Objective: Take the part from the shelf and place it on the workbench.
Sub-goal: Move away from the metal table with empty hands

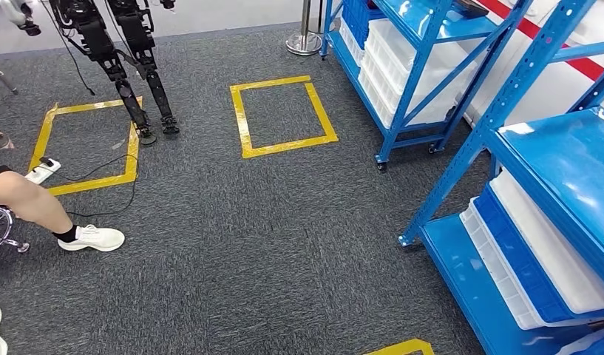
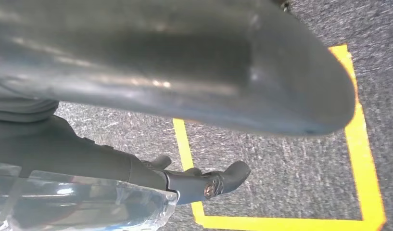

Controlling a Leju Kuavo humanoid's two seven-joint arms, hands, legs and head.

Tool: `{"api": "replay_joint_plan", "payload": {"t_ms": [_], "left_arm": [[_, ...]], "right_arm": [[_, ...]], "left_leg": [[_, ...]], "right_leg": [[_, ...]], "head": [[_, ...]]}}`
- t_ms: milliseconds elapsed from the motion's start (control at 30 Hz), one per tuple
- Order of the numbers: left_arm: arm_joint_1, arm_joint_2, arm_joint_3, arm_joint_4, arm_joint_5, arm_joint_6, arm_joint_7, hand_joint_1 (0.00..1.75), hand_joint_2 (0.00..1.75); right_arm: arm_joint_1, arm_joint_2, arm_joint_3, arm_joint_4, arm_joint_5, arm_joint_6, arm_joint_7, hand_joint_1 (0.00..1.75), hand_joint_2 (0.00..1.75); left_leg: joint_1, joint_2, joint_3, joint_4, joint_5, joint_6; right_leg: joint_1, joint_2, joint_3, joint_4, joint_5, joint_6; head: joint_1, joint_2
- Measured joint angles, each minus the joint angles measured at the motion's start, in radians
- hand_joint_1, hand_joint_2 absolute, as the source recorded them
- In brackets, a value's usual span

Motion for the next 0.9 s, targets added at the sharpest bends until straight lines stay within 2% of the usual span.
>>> {"api": "replay_joint_plan", "payload": {"t_ms": [67,100,133,200,233,267,300,367,400,433,467,500,533,600,667,700,733,767,800,867,900], "left_arm": [[-0.001,-0.001,0.000,0.000,0.000,0.000,0.000,0.00,0.00],[-0.001,-0.001,0.000,0.000,0.000,0.000,0.000,0.00,0.00],[0.000,-0.001,0.000,0.000,0.000,0.000,0.000,0.00,0.00],[-0.002,0.000,0.000,0.000,-0.001,0.000,0.000,0.00,0.00],[-0.004,0.000,0.000,0.000,-0.001,0.000,0.000,0.00,0.00],[-0.006,-0.001,0.000,0.000,-0.003,0.000,0.000,0.00,0.00],[-0.007,-0.001,0.000,0.000,-0.006,-0.002,0.000,0.00,0.00],[-0.006,-0.001,0.000,0.001,-0.011,-0.004,0.000,0.00,0.00],[-0.005,-0.001,0.000,0.002,-0.014,-0.005,0.000,0.00,0.00],[-0.004,-0.001,0.000,0.004,-0.015,-0.005,0.000,0.00,0.00],[-0.003,-0.001,0.000,0.006,-0.016,-0.005,0.000,0.00,0.00],[-0.003,-0.001,0.000,0.008,-0.016,-0.006,0.000,0.00,0.00],[-0.004,-0.001,0.000,0.009,-0.017,-0.007,0.000,0.00,0.00],[-0.005,0.000,0.000,0.011,-0.020,-0.007,0.000,0.00,0.00],[-0.006,0.000,0.000,0.015,-0.024,-0.007,0.000,0.00,0.00],[-0.008,0.000,0.000,0.017,-0.026,-0.007,0.000,0.00,0.00],[-0.010,0.000,0.000,0.018,-0.027,-0.007,0.000,0.00,0.00],[-0.013,0.000,0.000,0.019,-0.029,-0.007,0.000,0.00,0.00],[-0.016,0.000,0.000,0.019,-0.030,-0.007,0.000,0.00,0.00],[-0.018,0.002,0.000,0.021,-0.031,-0.007,0.000,0.00,0.00],[-0.018,0.003,0.000,0.022,-0.031,-0.007,0.000,0.00,0.00]], "right_arm": [[0.000,0.000,0.000,0.000,0.000,0.000,0.000,0.00,0.00],[-0.003,0.000,0.000,0.000,0.001,0.000,0.000,0.00,0.00],[-0.005,0.000,0.000,0.000,0.001,0.000,0.000,0.00,0.00],[-0.009,0.001,0.001,0.000,0.003,0.001,0.001,0.00,0.00],[-0.008,0.001,0.001,0.000,0.004,0.001,0.002,0.00,0.00],[-0.007,0.001,0.001,0.000,0.004,0.001,0.003,0.00,0.00],[-0.007,0.001,0.001,0.000,0.004,0.002,0.005,0.00,0.00],[-0.009,0.001,0.001,0.000,0.003,0.002,0.007,0.00,0.00],[-0.010,0.001,0.001,0.000,0.002,0.002,0.008,0.00,0.00],[-0.009,0.002,0.001,0.000,0.001,0.002,0.007,0.00,0.00],[-0.008,0.002,0.001,0.000,0.000,0.002,0.006,0.00,0.00],[-0.006,0.002,0.000,0.000,-0.002,0.002,0.005,0.00,0.00],[-0.004,0.002,0.000,0.000,-0.003,0.002,0.004,0.00,0.00],[-0.004,0.001,0.000,0.000,-0.005,0.002,0.002,0.00,0.00],[-0.006,0.001,0.000,0.000,-0.007,0.002,0.002,0.00,0.00],[-0.006,0.001,-0.001,0.000,-0.008,0.002,0.002,0.00,0.00],[-0.004,0.001,-0.002,0.000,-0.008,0.002,0.002,0.00,0.00],[-0.001,0.001,-0.003,0.000,-0.009,0.002,0.002,0.00,0.00],[0.000,0.001,-0.005,0.000,-0.009,0.004,0.003,0.00,0.00],[0.000,0.001,-0.008,0.001,-0.011,0.007,0.003,0.00,0.00],[-0.001,0.001,-0.010,0.001,-0.011,0.009,0.003,0.00,0.00]], "left_leg": [[-0.001,0.016,0.004,0.000,-0.003,-0.005],[-0.004,0.024,0.006,0.001,-0.006,-0.010],[-0.007,0.032,0.009,0.002,-0.009,-0.015],[-0.011,0.052,0.015,0.001,-0.016,-0.026],[-0.009,0.057,0.018,0.002,-0.018,-0.032],[-0.006,0.047,0.019,0.008,-0.025,-0.038],[-0.003,0.026,0.012,0.028,-0.042,-0.043],[0.001,-0.030,-0.028,0.122,-0.102,-0.049],[0.001,-0.047,-0.058,0.185,-0.134,-0.049],[0.001,-0.054,-0.085,0.238,-0.152,-0.050],[0.001,-0.058,-0.101,0.264,-0.152,-0.049],[0.002,-0.060,-0.100,0.253,-0.132,-0.048],[0.003,-0.064,-0.083,0.210,-0.097,-0.047],[0.008,-0.101,-0.032,0.088,-0.031,-0.044],[0.008,-0.132,-0.006,0.023,-0.010,-0.039],[0.004,-0.130,-0.005,0.017,-0.012,-0.035],[0.002,-0.119,-0.004,0.014,-0.009,-0.027],[0.000,-0.108,-0.002,0.009,-0.005,-0.019],[0.001,-0.096,0.000,0.004,-0.001,-0.011],[0.000,-0.068,0.003,-0.004,0.004,0.002],[-0.001,-0.054,0.002,-0.004,0.003,0.005]], "right_leg": [[0.000,-0.039,0.068,-0.124,0.043,0.009],[0.004,-0.060,0.090,-0.165,0.056,0.006],[0.007,-0.069,0.098,-0.181,0.062,-0.001],[0.015,-0.061,0.097,-0.193,0.068,-0.020],[0.011,-0.049,0.097,-0.194,0.070,-0.029],[0.007,-0.038,0.098,-0.196,0.072,-0.035],[0.003,-0.028,0.101,-0.198,0.074,-0.043],[0.000,-0.007,0.103,-0.199,0.079,-0.057],[0.002,0.005,0.101,-0.199,0.080,-0.062],[0.004,0.018,0.101,-0.199,0.081,-0.065],[0.006,0.032,0.101,-0.198,0.081,-0.065],[0.006,0.045,0.102,-0.198,0.081,-0.065],[0.006,0.059,0.104,-0.197,0.081,-0.065],[0.010,0.084,0.104,-0.194,0.081,-0.062],[0.012,0.104,0.096,-0.191,0.083,-0.054],[0.012,0.115,0.091,-0.192,0.086,-0.046],[0.010,0.124,0.085,-0.194,0.089,-0.039],[0.010,0.117,0.079,-0.190,0.089,-0.033],[0.010,0.098,0.069,-0.175,0.082,-0.030],[0.010,0.044,0.022,-0.085,0.041,-0.034],[0.008,0.027,-0.013,-0.021,0.014,-0.036]], "head": [[0.002,0.000],[0.002,0.000],[0.000,0.000],[-0.002,0.000],[-0.003,0.000],[-0.004,0.000],[-0.005,0.000],[-0.008,0.000],[-0.008,0.000],[-0.008,0.000],[-0.008,0.000],[-0.008,0.000],[-0.008,0.000],[-0.008,0.000],[-0.007,0.000],[-0.007,0.000],[-0.007,0.000],[-0.007,0.000],[-0.006,0.000],[-0.001,0.000],[0.001,0.000]]}}
